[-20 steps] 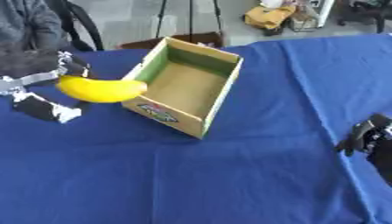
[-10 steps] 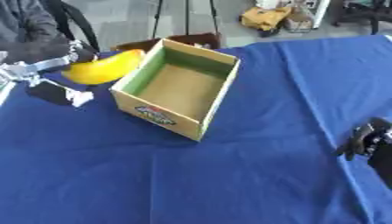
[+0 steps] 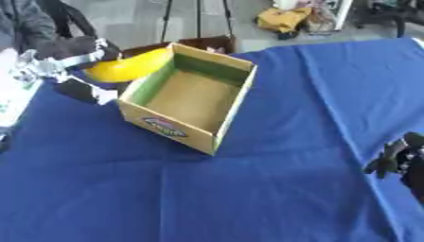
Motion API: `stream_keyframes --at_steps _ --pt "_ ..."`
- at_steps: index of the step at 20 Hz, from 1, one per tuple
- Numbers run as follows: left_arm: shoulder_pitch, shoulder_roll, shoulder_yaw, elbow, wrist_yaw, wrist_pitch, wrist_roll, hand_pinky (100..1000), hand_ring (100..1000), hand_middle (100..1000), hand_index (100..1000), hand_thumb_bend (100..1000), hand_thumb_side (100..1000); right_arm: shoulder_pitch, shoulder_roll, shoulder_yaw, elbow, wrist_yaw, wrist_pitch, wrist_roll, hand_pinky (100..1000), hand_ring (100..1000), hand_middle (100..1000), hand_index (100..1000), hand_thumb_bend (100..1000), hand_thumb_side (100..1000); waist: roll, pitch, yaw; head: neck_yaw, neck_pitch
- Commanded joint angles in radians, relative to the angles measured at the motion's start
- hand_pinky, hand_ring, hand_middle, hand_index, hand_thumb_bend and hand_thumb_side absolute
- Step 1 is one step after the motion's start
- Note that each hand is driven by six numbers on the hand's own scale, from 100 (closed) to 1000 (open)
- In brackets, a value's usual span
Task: Pick up objects on the table and place them in the box.
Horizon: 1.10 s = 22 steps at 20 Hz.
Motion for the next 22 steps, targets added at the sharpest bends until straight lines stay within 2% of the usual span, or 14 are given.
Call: stream_keyframes --at_steps 1,9,13,17,21,22 --pt "-0.049 -0.011 -0.003 0.052 -0.062 -0.1 -0.041 566 535 515 746 181 333 -0.017 -0.013 0.003 -0.013 0.005 0.0 0.009 517 372 309 500 100 803 -0.001 -0.009 -0.01 0.012 -0.017" --pt "-0.092 -0.069 0.005 0.157 -0.172 -0.129 0.025 564 532 515 746 149 363 -0.033 -0.005 0.01 -0.013 0.01 0.003 0.018 517 372 309 500 100 810 0.009 0.009 -0.058 0.029 -0.035" --pt "-0.092 -0.089 0.011 0.193 -0.217 -0.122 0.054 564 534 517 747 108 422 -0.038 0.0 0.01 -0.013 0.011 0.003 0.019 517 372 309 500 100 812 0.01 0.018 -0.077 0.032 -0.042" --pt "-0.094 -0.109 0.01 0.224 -0.283 -0.126 0.078 569 547 528 748 142 449 -0.039 0.004 0.011 -0.014 0.014 0.002 0.02 518 372 308 500 100 814 0.009 0.025 -0.088 0.037 -0.044" --pt "-0.091 -0.125 0.003 0.241 -0.372 -0.146 0.114 580 563 544 755 235 510 -0.041 0.006 0.011 -0.014 0.015 0.002 0.021 518 372 309 500 100 814 0.008 0.028 -0.09 0.037 -0.044" --pt "-0.089 -0.127 0.001 0.244 -0.392 -0.152 0.124 590 577 567 768 274 608 -0.041 0.007 0.011 -0.014 0.015 0.002 0.021 518 372 309 500 100 814 0.008 0.028 -0.09 0.036 -0.044"
